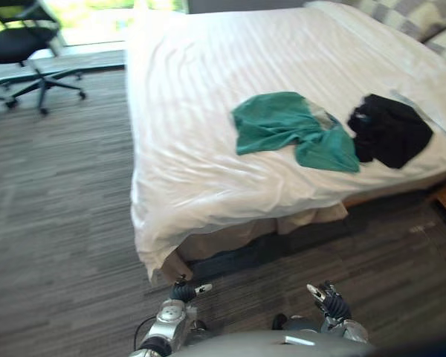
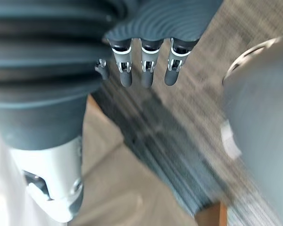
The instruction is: Tidy the bed and pick cloth on bed and put in laundry
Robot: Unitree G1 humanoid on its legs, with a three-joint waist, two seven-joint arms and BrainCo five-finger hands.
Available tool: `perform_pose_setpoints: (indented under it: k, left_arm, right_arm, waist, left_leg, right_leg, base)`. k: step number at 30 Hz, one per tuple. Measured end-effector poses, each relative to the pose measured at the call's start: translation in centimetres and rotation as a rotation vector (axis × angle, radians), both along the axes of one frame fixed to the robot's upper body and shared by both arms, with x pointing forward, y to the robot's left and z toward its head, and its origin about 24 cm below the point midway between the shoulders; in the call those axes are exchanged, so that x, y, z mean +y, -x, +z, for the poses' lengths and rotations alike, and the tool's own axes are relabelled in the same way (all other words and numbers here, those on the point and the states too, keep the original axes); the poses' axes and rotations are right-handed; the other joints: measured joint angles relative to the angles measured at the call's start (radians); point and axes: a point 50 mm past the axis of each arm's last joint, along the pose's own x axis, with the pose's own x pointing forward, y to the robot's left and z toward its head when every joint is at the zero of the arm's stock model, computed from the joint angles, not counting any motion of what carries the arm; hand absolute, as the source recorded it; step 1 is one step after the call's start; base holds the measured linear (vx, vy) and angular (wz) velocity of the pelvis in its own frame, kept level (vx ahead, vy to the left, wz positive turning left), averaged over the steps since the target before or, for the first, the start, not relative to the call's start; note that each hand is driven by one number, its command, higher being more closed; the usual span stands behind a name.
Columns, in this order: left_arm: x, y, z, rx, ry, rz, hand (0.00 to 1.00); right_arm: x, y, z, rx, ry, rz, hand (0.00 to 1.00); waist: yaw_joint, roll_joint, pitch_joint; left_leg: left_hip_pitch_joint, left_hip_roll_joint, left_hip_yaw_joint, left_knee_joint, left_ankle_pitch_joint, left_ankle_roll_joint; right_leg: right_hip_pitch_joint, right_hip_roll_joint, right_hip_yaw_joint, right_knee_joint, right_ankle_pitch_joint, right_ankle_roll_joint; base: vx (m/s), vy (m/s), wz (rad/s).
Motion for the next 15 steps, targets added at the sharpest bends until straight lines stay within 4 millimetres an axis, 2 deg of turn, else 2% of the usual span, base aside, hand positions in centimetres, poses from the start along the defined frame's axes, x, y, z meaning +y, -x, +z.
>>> perform_pose_setpoints:
  k: [3, 4, 6, 8, 9, 10, 11, 12, 14, 15]
  left_arm:
    - [0.9, -0.2, 0.1, 0.02, -0.011, 0.037, 0.0]
    - [1.0, -0.2, 0.1, 0.02, -0.013, 0.041, 0.0]
    - [1.1, -0.2, 0.1, 0.032, -0.017, 0.031, 0.0]
    - [0.9, 0.0, 0.0, 0.054, -0.021, 0.02, 0.0]
    - [0.6, 0.4, -0.2, 0.073, -0.009, 0.02, 0.0]
    - [-0.6, 1.4, -0.8, 0.111, 0.035, 0.017, 0.0]
    - [-1.2, 2.7, -1.3, 0.149, 0.069, 0.049, 0.0]
    - [-1.1, 2.9, -1.3, 0.154, 0.071, 0.057, 0.0]
    - [-0.1, 4.0, -1.6, 0.172, 0.109, 0.194, 0.0]
    - [0.0, 4.2, -1.6, 0.174, 0.119, 0.224, 0.0]
  right_arm:
    - [0.2, 0.7, -0.2, 0.03, -0.006, 0.01, 0.0]
    - [0.0, 0.9, -0.2, 0.034, -0.002, 0.01, 0.0]
    - [-0.2, 1.2, -0.3, 0.048, 0.001, 0.01, 0.0]
    - [-0.5, 1.8, -0.4, 0.075, 0.009, 0.018, 0.0]
    - [-1.1, 1.7, -0.3, 0.075, 0.029, 0.023, 0.0]
    - [-2.0, 1.5, -0.1, 0.074, 0.06, 0.025, 0.0]
    - [-3.0, 1.1, 0.2, 0.066, 0.091, 0.021, 0.0]
    - [-3.2, 1.0, 0.2, 0.066, 0.097, 0.022, 0.0]
    - [-3.2, -0.5, 0.6, 0.029, 0.108, 0.051, 0.0]
    - [-3.1, -0.8, 0.7, 0.022, 0.108, 0.058, 0.0]
  waist:
    - [-0.008, -0.024, 0.001]
    - [-0.013, -0.022, 0.002]
    - [-0.025, -0.009, 0.01]
    - [-0.022, 0.001, 0.016]
    - [-0.021, 0.025, 0.027]
    - [-0.017, 0.053, 0.033]
    - [-0.019, 0.079, 0.036]
    - [-0.017, 0.084, 0.034]
    - [-0.011, 0.085, 0.031]
    - [-0.008, 0.085, 0.031]
  left_leg:
    - [0.005, 0.023, 0.083, 0.163, -0.096, -0.004]
    - [0.005, 0.025, 0.083, 0.199, -0.115, -0.004]
    - [-0.018, 0.066, 0.069, 0.32, -0.137, -0.01]
    - [-0.1, 0.157, -0.024, 0.592, -0.14, -0.005]
    - [-0.147, 0.193, -0.099, 0.712, -0.129, 0.012]
    - [-0.195, 0.183, -0.221, 0.775, -0.149, 0.018]
    - [-0.193, 0.12, -0.365, 0.729, -0.183, 0.014]
    - [-0.19, 0.096, -0.401, 0.692, -0.193, 0.009]
    - [-0.125, -0.035, -0.63, 0.436, -0.22, 0.03]
    - [-0.111, -0.053, -0.663, 0.397, -0.226, 0.038]
  right_leg:
    - [0.078, 0.009, -0.001, -0.17, -0.003, -0.003]
    - [0.092, 0.012, 0.004, -0.203, -0.002, -0.001]
    - [0.107, 0.021, 0.041, -0.235, 0.01, 0.001]
    - [0.103, 0.039, 0.101, -0.234, -0.002, -0.009]
    - [0.101, 0.052, 0.131, -0.228, -0.003, -0.011]
    - [0.099, 0.071, 0.188, -0.227, 0.0, -0.007]
    - [0.083, 0.082, 0.258, -0.229, 0.007, 0.004]
    - [0.076, 0.085, 0.283, -0.229, 0.01, 0.009]
    - [0.021, 0.124, 0.466, -0.239, 0.021, 0.026]
    - [0.01, 0.133, 0.495, -0.244, 0.023, 0.028]
  base:
    - [0.01, -0.037, -1.07]
    - [-0.01, -0.079, -0.95]
    - [-0.06, -0.067, -0.65]
    - [-0.11, -0.103, -0.75]
    - [-0.1, -0.012, -1.11]
    - [-0.03, 0.068, -1.56]
    - [0.01, 0.104, -1.51]
    - [0.0, 0.144, -1.75]
    - [-0.06, 0.156, -2.04]
    - [-0.05, 0.152, -2.34]
